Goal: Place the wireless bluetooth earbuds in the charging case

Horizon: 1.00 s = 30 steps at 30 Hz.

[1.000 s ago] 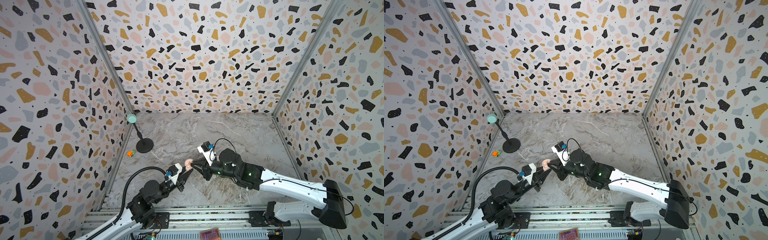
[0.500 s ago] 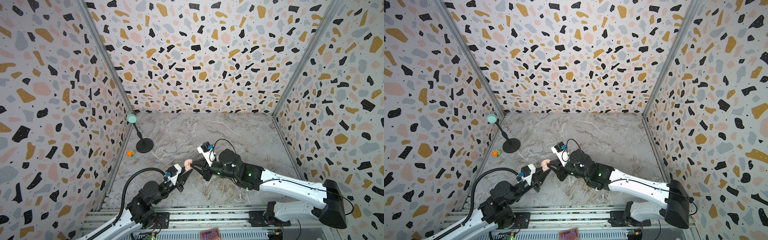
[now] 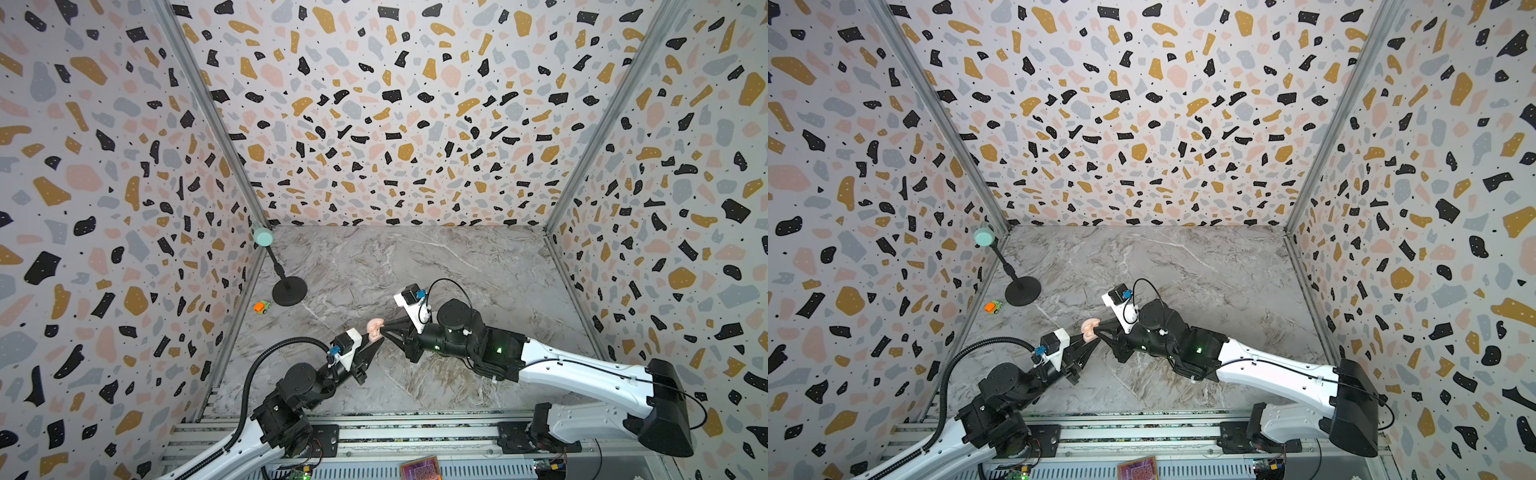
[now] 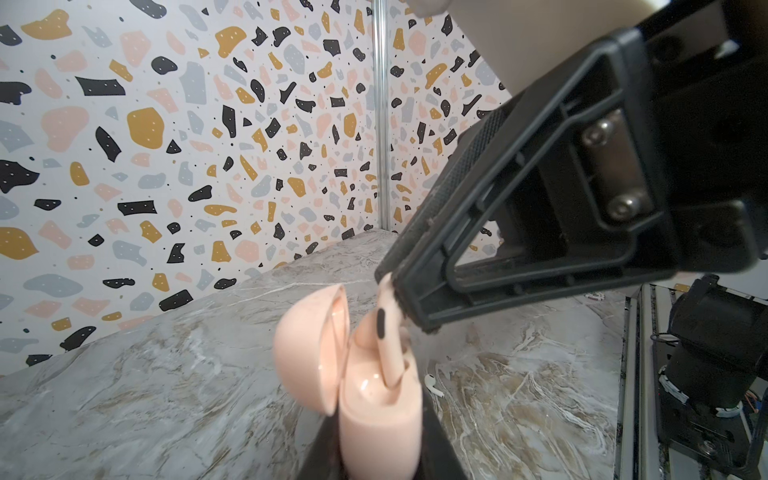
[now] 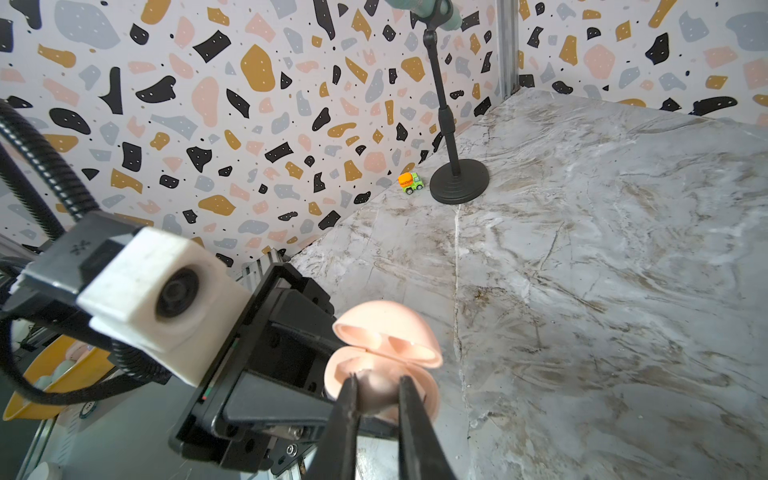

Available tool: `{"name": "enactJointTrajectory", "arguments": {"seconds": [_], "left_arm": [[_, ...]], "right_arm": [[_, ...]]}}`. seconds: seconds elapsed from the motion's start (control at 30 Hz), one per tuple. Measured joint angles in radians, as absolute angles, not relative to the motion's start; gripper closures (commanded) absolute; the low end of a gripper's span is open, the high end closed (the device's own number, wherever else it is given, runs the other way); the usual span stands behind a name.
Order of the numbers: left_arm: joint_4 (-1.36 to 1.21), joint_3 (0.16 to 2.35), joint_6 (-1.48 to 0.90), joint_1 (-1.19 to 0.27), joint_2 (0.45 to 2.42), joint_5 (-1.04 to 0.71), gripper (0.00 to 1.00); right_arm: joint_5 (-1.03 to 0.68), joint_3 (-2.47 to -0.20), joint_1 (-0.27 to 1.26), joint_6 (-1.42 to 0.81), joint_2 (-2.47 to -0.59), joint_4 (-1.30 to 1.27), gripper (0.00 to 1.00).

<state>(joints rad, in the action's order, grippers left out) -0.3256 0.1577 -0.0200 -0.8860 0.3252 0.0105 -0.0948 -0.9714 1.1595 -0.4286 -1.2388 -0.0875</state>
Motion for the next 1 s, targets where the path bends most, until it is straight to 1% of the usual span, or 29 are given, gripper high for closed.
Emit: {"name": "enactJointTrajectory", "arguments": {"seconds": [0.83, 1.0], "left_arm": [[-0.346, 0.157, -0.019, -0.886, 0.324, 0.025, 1.00], [-0.356, 0.157, -0.018, -0.886, 0.324, 0.025, 1.00]], "right_arm": [[-0.073, -0.999, 1.167, -0.429, -1.252, -0.084, 0.85], [-0.073, -0.997, 1.167, -0.445, -1.252, -0.115, 0.85]]}}
